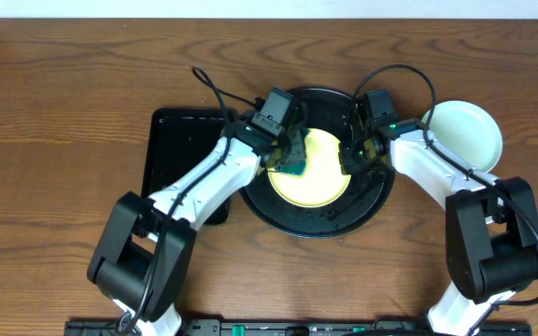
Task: Clean dirty plates on tray and stack at the side
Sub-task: 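Scrub the yellow plate with the sponge in the left gripper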
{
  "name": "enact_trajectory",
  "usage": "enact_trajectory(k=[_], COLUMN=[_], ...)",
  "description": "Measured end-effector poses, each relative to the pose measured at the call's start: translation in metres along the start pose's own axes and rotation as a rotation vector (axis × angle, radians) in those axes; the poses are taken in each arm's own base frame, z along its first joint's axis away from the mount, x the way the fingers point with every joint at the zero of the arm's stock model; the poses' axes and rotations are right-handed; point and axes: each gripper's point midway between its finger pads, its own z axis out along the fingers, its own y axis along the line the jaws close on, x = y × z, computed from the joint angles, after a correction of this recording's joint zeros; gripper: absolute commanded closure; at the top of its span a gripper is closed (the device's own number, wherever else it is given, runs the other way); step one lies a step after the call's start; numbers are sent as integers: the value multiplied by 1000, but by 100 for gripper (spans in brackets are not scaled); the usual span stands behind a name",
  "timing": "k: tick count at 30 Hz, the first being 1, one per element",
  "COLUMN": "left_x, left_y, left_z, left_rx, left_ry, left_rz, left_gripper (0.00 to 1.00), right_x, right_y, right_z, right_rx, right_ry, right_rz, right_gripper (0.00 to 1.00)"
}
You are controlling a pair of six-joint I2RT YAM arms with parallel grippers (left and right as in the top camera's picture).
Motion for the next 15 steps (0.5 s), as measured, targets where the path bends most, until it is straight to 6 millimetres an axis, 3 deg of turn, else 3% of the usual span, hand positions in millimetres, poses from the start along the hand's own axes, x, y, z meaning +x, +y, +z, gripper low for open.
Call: enact_trajectory(k=[10, 15], left_x=[60, 59], left_y=[-30, -24], left_z=[41, 43], left_rx=[-11, -41], left_ry=[107, 99], left_rz=[61, 70], left_gripper=[93, 93], right_x=[0, 1], right_y=[0, -1], right_z=[0, 0], right_rx=[3, 7], right_ry=[2, 4], right_rz=[0, 1], right_gripper=[99, 99])
